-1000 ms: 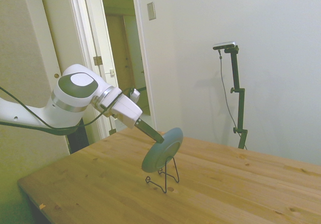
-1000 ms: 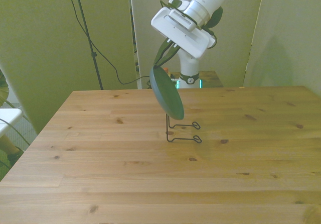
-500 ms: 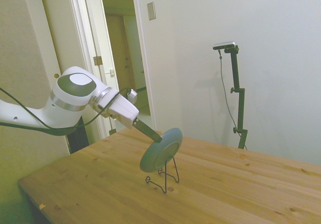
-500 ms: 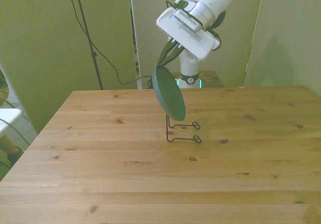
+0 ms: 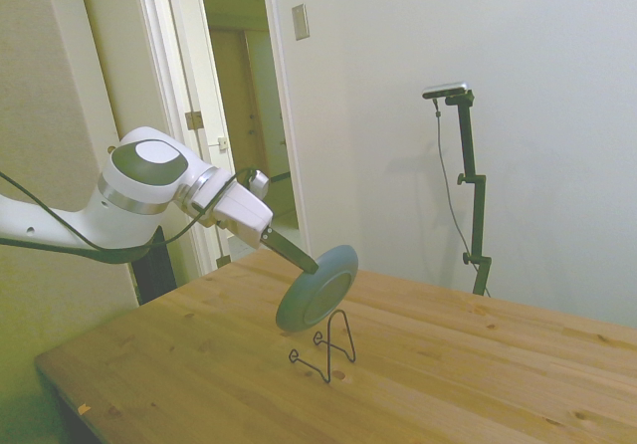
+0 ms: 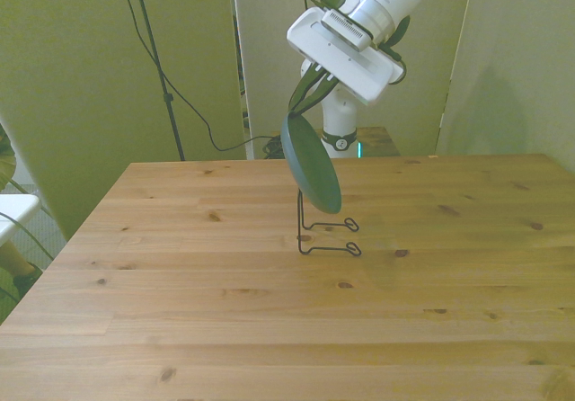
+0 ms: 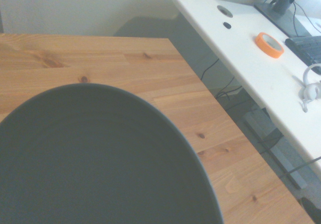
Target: Load the plate
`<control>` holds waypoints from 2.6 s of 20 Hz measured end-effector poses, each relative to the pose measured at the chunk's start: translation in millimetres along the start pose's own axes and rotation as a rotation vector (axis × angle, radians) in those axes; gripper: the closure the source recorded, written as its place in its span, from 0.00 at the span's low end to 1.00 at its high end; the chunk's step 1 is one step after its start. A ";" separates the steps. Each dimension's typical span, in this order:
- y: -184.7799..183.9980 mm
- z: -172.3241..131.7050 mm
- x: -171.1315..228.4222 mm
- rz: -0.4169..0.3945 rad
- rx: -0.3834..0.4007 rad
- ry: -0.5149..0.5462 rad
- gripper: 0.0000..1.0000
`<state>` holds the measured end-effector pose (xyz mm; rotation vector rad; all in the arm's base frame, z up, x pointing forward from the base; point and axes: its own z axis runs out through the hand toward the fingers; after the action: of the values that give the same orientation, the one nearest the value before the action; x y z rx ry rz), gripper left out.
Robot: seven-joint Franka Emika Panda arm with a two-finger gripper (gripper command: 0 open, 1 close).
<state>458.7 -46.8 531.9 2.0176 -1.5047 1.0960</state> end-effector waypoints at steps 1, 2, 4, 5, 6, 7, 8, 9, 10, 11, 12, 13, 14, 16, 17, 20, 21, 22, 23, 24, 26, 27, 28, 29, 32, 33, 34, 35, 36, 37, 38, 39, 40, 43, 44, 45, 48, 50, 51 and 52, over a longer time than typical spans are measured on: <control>-0.7 -1.3 -1.5 0.001 -0.006 0.009 1.00; -1.2 -1.6 -2.9 0.001 -0.012 0.022 1.00; -2.1 0.1 -5.0 0.005 -0.022 0.043 1.00; -3.1 1.7 -6.5 0.003 -0.025 0.053 1.00; -4.5 4.0 -8.6 0.000 -0.027 0.064 1.00; -6.1 6.6 -11.3 -0.003 -0.031 0.072 1.00; -8.8 9.4 -14.6 -0.009 -0.032 0.080 1.00; -11.9 12.2 -17.9 -0.014 -0.033 0.086 1.00; -15.4 14.9 -21.7 -0.020 -0.035 0.087 1.00; -19.0 17.1 -25.3 -0.027 -0.037 0.093 1.00; -22.3 19.0 -29.2 -0.033 -0.041 0.098 1.00; -25.4 20.4 -32.9 -0.036 -0.043 0.100 1.00; -27.7 21.3 -36.1 -0.040 -0.046 0.102 1.00; -31.4 21.3 -40.1 -0.043 -0.048 0.103 1.00; -32.6 21.2 -41.3 -0.045 -0.048 0.103 1.00; -34.9 22.1 -47.7 -0.053 -0.051 0.101 1.00; -35.6 22.6 -50.1 -0.055 -0.052 0.100 1.00; -36.2 23.2 -52.5 -0.058 -0.054 0.100 1.00; -36.9 23.7 -54.7 -0.061 -0.055 0.099 1.00; -37.5 24.2 -56.7 -0.064 -0.056 0.098 1.00; -38.8 25.0 -60.6 -0.070 -0.057 0.097 1.00; -39.7 25.2 -63.2 -0.074 -0.056 0.099 1.00; -40.9 25.8 -66.4 -0.080 -0.055 0.103 1.00; -42.0 26.4 -69.9 -0.084 -0.055 0.106 1.00; -44.2 26.6 -77.7 -0.093 -0.061 0.108 1.00; -44.9 26.4 -79.1 -0.095 -0.062 0.108 1.00; -45.6 26.1 -80.4 -0.098 -0.061 0.108 1.00; -46.1 25.9 -81.5 -0.099 -0.061 0.108 1.00; -46.5 25.9 -82.4 -0.101 -0.062 0.108 1.00; -46.7 26.1 -83.4 -0.103 -0.062 0.108 1.00; -47.0 26.6 -84.6 -0.105 -0.063 0.108 1.00; -47.1 27.3 -85.6 -0.106 -0.064 0.109 1.00; -47.3 28.0 -86.6 -0.108 -0.065 0.110 1.00; -47.4 28.8 -87.4 -0.111 -0.065 0.113 1.00; -47.4 28.8 -87.4 -0.111 -0.065 0.114 1.00; -47.3 28.9 -87.5 -0.111 -0.065 0.114 1.00; -46.5 29.8 -88.2 -0.111 -0.066 0.115 1.00; -45.8 30.8 -88.3 -0.110 -0.068 0.116 1.00; -45.5 31.1 -88.2 -0.110 -0.068 0.116 1.00; -45.4 31.3 -88.3 -0.111 -0.069 0.116 1.00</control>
<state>501.7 1.6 450.4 1.9313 -1.3379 1.0827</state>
